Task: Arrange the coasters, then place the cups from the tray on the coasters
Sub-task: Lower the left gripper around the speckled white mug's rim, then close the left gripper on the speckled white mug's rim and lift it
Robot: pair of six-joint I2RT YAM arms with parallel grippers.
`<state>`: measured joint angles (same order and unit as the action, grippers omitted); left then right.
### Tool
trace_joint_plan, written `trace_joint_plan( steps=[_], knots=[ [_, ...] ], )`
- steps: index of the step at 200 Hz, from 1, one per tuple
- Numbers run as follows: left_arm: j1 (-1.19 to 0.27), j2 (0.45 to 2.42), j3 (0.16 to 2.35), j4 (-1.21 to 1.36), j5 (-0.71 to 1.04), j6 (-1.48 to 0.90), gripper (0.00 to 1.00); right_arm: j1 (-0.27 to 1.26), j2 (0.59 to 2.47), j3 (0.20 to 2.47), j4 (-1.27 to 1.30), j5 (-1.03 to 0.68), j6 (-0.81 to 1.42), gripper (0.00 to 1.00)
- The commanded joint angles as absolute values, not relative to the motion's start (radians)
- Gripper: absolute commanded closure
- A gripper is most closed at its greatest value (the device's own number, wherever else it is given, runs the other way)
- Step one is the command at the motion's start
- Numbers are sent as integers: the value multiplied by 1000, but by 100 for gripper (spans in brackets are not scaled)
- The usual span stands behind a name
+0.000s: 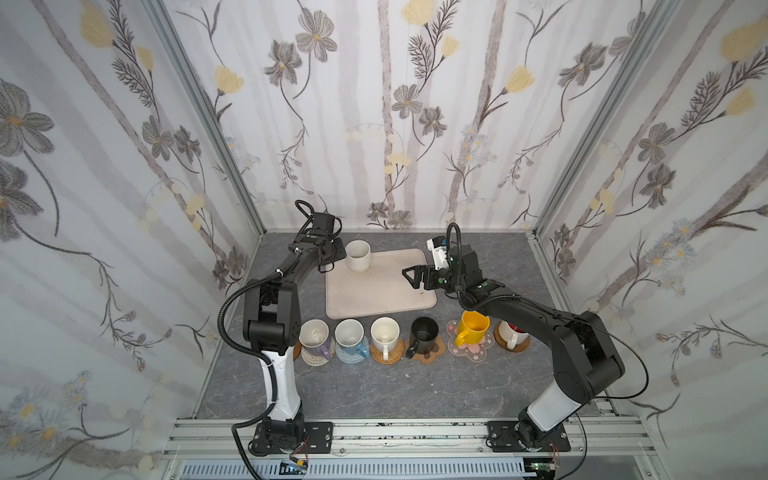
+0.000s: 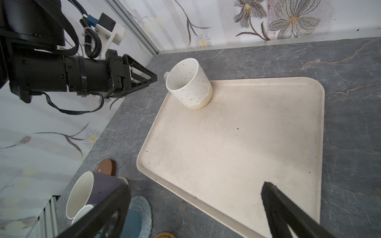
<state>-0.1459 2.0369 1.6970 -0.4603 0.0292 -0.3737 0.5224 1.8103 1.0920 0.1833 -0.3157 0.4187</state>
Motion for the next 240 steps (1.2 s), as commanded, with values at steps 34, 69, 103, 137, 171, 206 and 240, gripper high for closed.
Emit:
trace_joint_plan(
  steps=[34,69,103,137,171,206,240],
  knots=[
    [-114,2184,1849,-454,28,-359,49,523,1822,1099,207,-325,416,0],
    [-105,2269,1936,-467,40,-362,48,522,1821,1101,199,-316,408,0],
    [-104,2312,1974,-471,71,-361,49,522,1824,1104,194,-310,402,0],
    [-105,2290,1930,-471,75,-362,57,520,1827,1106,193,-311,403,0],
    [-106,2227,1841,-468,75,-362,63,521,1825,1102,197,-316,404,0],
    [-110,2154,1753,-466,68,-362,65,521,1827,1100,205,-327,413,0],
    [-117,2093,1688,-463,67,-357,65,522,1828,1098,210,-331,417,0]
  ],
)
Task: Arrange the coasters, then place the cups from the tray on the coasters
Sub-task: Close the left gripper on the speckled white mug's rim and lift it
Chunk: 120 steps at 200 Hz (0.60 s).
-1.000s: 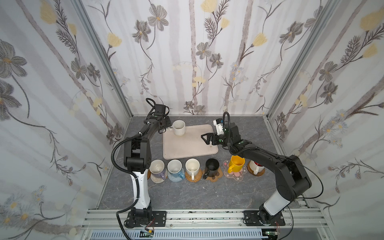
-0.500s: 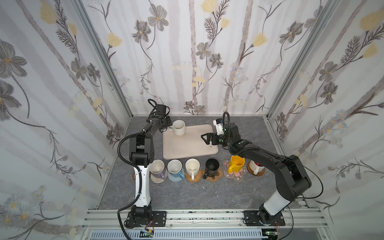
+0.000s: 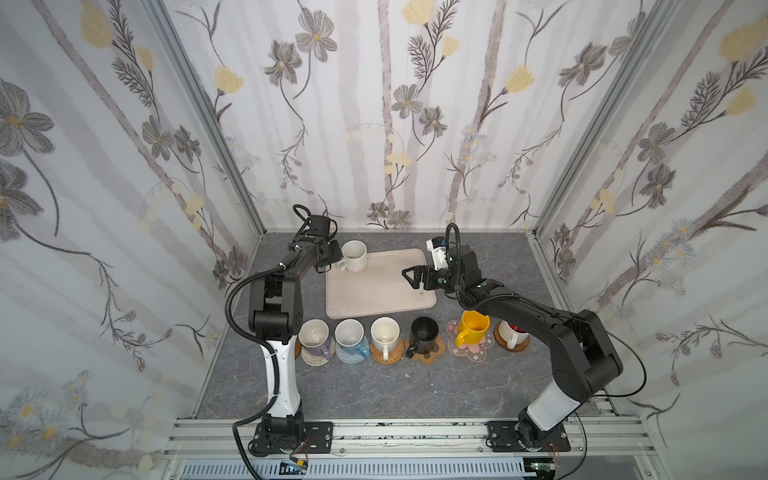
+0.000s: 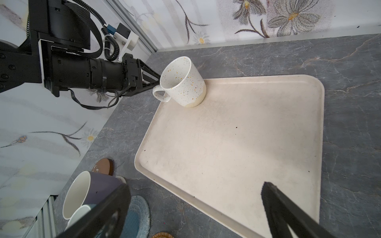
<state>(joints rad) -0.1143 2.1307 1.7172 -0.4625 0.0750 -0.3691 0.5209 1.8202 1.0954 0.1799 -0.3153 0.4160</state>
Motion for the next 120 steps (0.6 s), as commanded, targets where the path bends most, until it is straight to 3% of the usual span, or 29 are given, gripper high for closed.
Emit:
trace_joint_plan(
  steps=[1,53,120],
  knots=[
    [-117,2091,1687,-463,66,-356,65,522,1828,1098,209,-331,417,0],
    [-116,2000,1652,-463,80,-192,62,523,1816,1094,209,-330,413,0],
    [-118,1975,1641,-451,293,55,63,522,1797,1074,237,-335,420,0]
  ],
)
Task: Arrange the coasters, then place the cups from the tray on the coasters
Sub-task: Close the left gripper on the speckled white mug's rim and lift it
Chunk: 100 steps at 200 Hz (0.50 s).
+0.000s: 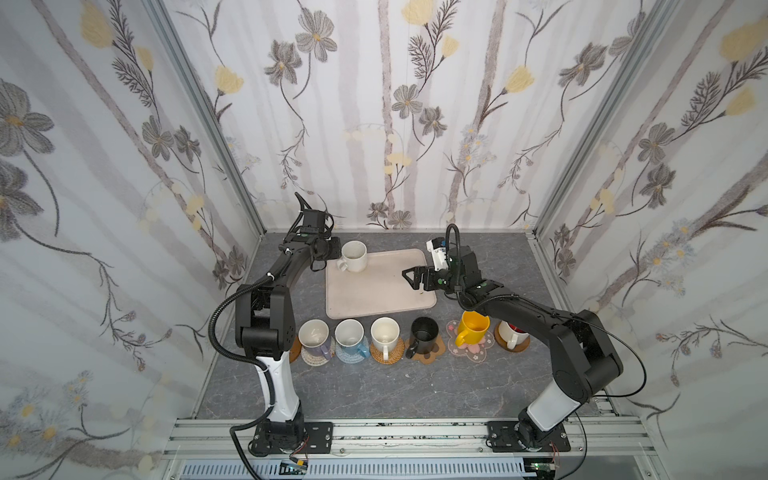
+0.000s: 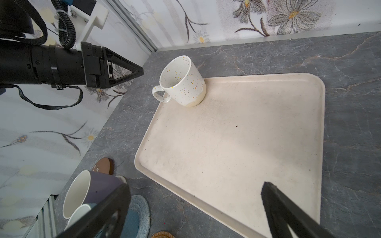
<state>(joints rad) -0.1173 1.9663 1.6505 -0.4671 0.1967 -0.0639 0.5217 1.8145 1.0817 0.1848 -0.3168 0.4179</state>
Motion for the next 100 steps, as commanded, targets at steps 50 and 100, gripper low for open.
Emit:
trace_joint_plan(
  steps=[50,100],
  knots=[
    [-115,2025,1598,-440,320,158,60,523,1779,1063,242,-330,419,0],
    [-118,2031,1592,-425,306,179,59,523,1792,1065,246,-336,418,0]
  ],
)
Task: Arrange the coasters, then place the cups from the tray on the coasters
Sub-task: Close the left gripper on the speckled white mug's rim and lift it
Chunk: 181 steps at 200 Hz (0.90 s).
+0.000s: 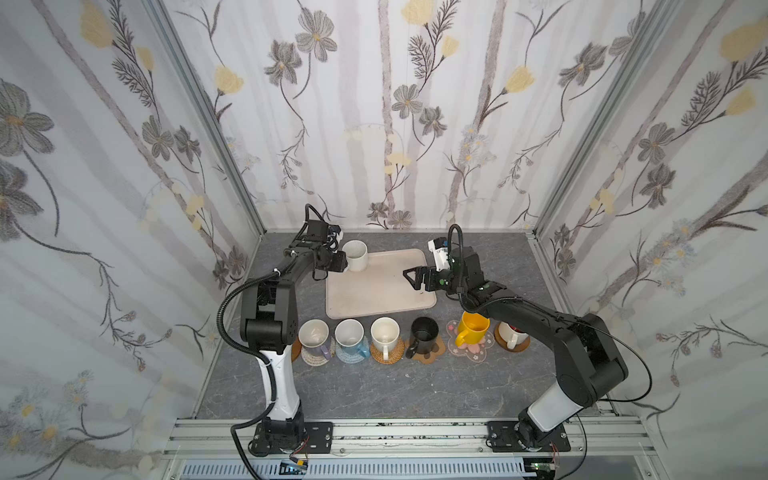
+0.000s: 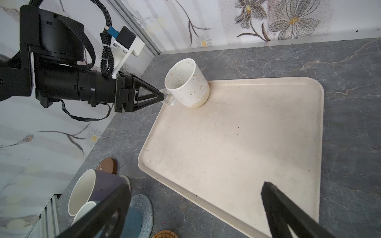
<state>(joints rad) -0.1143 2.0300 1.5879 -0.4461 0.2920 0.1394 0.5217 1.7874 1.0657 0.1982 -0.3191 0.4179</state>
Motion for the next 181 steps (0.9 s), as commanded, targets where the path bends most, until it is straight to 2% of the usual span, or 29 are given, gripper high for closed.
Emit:
trace_joint_plan(
  steps=[1,82,181],
  knots=[
    [-118,2031,1592,-425,307,178,59,523,1794,1065,247,-337,419,0],
    [-172,2072,1627,-420,240,213,60,520,1804,1072,240,-340,419,0],
    [-214,2117,1643,-419,163,213,75,520,1812,1075,242,-340,419,0]
  ],
)
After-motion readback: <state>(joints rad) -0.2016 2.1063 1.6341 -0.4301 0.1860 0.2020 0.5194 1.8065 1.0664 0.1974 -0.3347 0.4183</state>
